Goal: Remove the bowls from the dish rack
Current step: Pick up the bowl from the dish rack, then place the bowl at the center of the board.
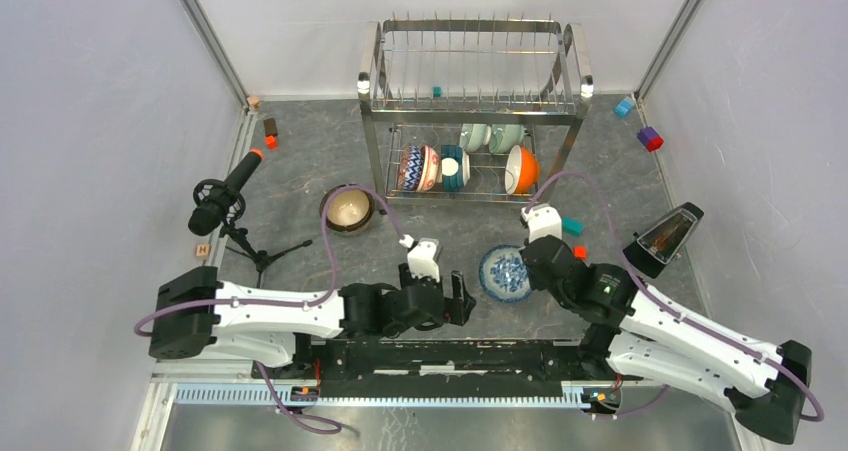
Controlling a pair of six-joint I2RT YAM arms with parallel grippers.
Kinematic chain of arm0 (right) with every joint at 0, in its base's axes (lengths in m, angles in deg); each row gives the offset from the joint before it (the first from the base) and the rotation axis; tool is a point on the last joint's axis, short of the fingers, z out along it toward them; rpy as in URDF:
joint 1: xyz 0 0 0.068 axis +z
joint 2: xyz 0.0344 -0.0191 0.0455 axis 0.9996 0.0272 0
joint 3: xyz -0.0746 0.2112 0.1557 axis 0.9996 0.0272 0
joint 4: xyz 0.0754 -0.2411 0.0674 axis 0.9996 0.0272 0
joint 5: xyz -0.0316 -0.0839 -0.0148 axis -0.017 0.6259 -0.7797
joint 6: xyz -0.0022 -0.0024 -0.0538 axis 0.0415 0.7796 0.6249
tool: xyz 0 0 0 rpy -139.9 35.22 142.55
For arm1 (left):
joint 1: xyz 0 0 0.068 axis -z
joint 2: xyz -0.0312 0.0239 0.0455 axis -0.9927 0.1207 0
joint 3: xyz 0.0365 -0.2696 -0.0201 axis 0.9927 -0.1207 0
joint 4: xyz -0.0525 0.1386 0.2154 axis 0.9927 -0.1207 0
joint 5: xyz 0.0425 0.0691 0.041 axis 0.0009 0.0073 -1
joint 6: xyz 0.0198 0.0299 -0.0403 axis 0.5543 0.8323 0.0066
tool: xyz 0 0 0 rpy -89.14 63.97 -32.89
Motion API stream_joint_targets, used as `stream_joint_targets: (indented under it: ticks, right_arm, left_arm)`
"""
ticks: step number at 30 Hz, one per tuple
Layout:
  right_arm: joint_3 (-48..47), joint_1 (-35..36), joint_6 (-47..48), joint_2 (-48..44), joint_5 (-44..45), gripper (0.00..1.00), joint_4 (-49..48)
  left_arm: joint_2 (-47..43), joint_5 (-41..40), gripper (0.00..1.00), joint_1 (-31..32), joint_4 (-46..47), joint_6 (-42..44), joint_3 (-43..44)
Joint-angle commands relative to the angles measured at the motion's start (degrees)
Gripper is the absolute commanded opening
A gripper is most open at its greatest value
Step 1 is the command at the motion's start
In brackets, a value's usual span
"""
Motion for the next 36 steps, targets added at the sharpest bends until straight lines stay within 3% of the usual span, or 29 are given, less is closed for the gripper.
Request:
stream_joint_targets:
  ticks: [1, 6, 14, 25, 30, 36]
  right_arm:
    - [-4.62, -5.22, 0.72, 0.22, 7.73, 0.00, 3.78]
    - [-6.50, -15.48, 2.20, -2.69, 6.26, 0.00, 3.49]
    - [-8.03, -24.80, 3.54, -0.95, 7.48, 0.00, -0.71]
    - [-10.43, -49.10, 7.32, 3.14, -5.18, 0.00, -7.96]
    - [-11.06, -55.57, 7.16, 7.07, -5.50, 0.00, -11.45]
    - [-10.75, -58.15, 1.30, 12.63, -4.76, 0.00, -21.24]
  left_arm:
    - [-5.54, -6.08, 1.00, 0.14, -4.33, 2.47, -1.15]
    - [-11.28, -10.98, 1.00, 0.17, -13.09, 3.06, 0.08]
    - [-19.25, -15.86, 1.00, 0.13, -19.21, -2.17, -2.81]
    - [-26.25, -21.14, 1.00, 0.17, -26.15, -6.11, -3.70]
    - [-27.12, -21.92, 0.99, 0.15, -26.12, -5.81, -4.29]
    - [-27.12, -22.22, 0.99, 0.13, -25.44, -4.86, -5.30]
